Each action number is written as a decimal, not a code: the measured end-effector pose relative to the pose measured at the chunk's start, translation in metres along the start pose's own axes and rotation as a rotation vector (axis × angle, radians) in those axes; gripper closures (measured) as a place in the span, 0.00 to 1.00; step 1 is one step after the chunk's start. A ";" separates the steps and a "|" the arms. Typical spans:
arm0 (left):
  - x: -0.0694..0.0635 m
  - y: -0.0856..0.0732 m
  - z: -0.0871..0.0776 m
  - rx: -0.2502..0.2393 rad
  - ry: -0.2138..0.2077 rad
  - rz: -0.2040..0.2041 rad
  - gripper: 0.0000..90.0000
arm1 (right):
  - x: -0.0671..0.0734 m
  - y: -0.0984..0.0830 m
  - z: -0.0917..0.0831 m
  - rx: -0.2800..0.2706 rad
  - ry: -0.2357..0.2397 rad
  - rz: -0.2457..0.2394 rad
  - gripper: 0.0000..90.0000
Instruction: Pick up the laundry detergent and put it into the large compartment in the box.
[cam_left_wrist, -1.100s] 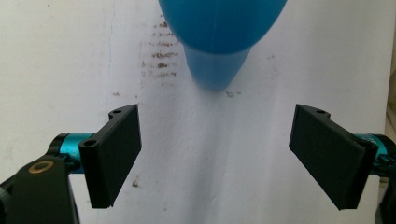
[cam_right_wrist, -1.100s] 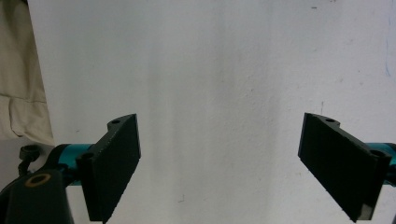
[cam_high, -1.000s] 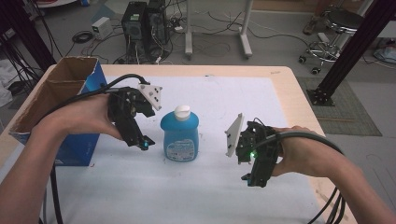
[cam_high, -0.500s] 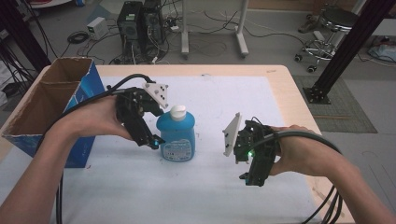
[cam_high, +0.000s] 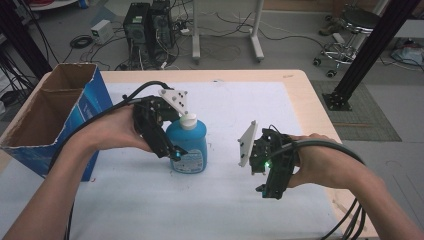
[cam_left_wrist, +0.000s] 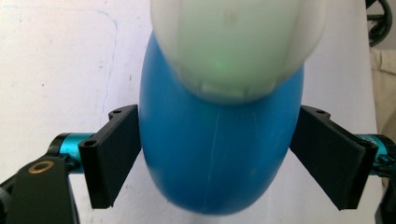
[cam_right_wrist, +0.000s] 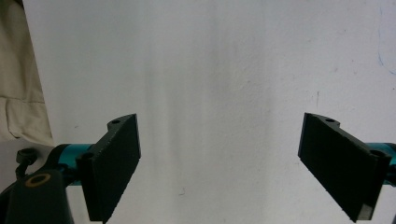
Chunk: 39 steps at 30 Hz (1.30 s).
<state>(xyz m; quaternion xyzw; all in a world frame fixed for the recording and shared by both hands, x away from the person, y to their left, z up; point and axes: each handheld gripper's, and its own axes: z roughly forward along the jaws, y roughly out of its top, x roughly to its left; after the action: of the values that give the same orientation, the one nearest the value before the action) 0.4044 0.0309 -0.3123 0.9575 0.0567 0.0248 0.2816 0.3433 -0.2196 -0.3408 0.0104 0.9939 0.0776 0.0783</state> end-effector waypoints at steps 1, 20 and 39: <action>0.000 0.000 0.000 0.000 0.000 0.000 0.19 | 0.000 0.000 0.000 0.000 0.000 0.000 0.14; 0.000 0.012 -0.001 -0.030 -0.020 -0.025 0.19 | 0.000 -0.004 0.003 0.005 0.000 0.003 0.14; 0.001 0.013 -0.003 -0.032 -0.027 -0.037 0.27 | 0.000 -0.003 0.005 0.019 0.005 0.009 0.14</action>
<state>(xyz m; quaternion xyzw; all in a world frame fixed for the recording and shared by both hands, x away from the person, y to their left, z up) 0.4059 0.0220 -0.3029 0.9519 0.0701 0.0074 0.2981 0.3439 -0.2223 -0.3464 0.0154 0.9947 0.0686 0.0756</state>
